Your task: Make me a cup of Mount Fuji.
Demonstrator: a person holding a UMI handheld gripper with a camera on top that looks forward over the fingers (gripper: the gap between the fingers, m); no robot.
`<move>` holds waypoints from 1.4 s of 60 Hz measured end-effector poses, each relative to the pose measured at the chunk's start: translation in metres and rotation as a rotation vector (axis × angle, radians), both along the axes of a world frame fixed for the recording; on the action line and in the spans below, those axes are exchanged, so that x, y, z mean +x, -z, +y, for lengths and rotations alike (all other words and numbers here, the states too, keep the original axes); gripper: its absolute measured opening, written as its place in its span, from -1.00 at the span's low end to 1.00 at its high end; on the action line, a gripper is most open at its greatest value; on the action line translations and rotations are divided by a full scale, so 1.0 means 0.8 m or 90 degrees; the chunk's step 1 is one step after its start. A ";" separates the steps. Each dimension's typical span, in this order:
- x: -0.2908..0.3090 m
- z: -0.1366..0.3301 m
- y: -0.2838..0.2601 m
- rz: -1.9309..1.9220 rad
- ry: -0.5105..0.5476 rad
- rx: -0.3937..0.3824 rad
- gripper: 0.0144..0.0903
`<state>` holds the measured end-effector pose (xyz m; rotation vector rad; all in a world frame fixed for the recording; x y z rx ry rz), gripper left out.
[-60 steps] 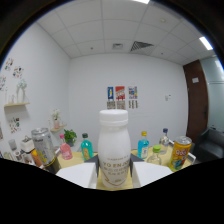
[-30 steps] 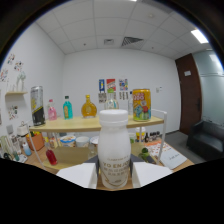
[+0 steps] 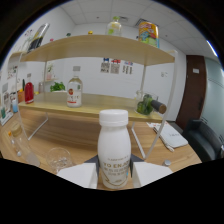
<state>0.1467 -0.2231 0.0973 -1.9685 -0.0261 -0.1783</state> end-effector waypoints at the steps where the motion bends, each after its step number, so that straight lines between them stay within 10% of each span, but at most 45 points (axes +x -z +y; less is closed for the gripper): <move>1: 0.000 0.001 0.002 -0.015 -0.006 -0.004 -0.12; 44: -0.023 0.025 -0.030 -0.920 -0.342 -0.039 -0.12; 67: -0.029 0.026 -0.041 -1.006 -0.347 -0.044 -0.12; 84: -0.046 0.011 -0.096 -0.582 -0.269 0.076 -0.10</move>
